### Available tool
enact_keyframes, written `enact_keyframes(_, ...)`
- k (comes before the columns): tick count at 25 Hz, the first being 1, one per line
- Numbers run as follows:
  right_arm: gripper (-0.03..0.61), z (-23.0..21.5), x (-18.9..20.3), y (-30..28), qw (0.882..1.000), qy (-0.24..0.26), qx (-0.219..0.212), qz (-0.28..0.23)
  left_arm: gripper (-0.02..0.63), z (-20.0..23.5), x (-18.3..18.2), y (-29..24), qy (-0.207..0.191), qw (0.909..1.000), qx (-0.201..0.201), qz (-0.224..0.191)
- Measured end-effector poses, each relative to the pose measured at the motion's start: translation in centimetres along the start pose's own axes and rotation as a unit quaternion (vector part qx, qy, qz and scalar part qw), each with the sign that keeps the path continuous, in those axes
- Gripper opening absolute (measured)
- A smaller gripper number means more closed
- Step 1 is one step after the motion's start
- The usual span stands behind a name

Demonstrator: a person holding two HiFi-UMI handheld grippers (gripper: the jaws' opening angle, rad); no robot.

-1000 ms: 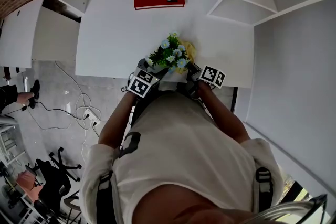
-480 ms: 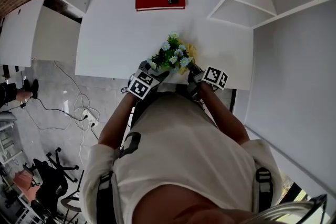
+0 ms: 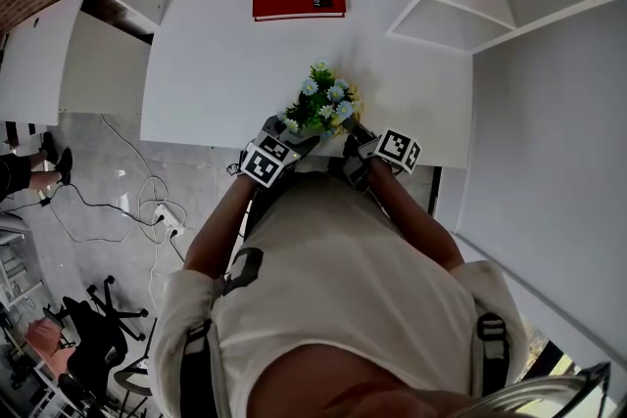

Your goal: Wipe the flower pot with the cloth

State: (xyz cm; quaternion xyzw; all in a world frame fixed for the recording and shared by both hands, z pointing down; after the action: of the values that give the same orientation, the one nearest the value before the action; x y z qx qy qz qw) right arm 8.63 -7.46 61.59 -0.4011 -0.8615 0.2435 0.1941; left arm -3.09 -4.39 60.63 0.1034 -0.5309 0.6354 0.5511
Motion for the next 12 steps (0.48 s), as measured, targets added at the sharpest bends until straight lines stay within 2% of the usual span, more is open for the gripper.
enact_keyframes(3,0.124,-1.5,0.7,-0.4,1.0,-0.002,0.019,0.012,0.29,-0.2,0.0,-0.2,-0.002,1.0,0.004,0.001)
enact_keyframes(8,0.124,-3.4,2.0,-1.7,0.996,0.029,0.068,0.044,0.285,-0.2,-0.1,-0.5,-0.011,0.9999,0.007,0.006)
enact_keyframes(12,0.124,-4.1,2.0,-1.7,0.995,0.035,0.078,0.051,0.285,0.7,0.2,0.5,-0.019,0.9997,-0.009,0.013)
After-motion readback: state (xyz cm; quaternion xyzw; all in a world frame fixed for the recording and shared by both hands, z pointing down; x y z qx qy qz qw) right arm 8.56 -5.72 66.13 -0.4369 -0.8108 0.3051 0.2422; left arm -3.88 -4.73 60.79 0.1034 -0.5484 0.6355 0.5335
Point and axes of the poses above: the fingertips, and each gripper's own axes: y backward along the fingers, z to its left, x out of its underside, the point moved 3 cm from there along y, backward along the fingers, and after that the axes turned 14 degrees about x, right-handed, at the moved point
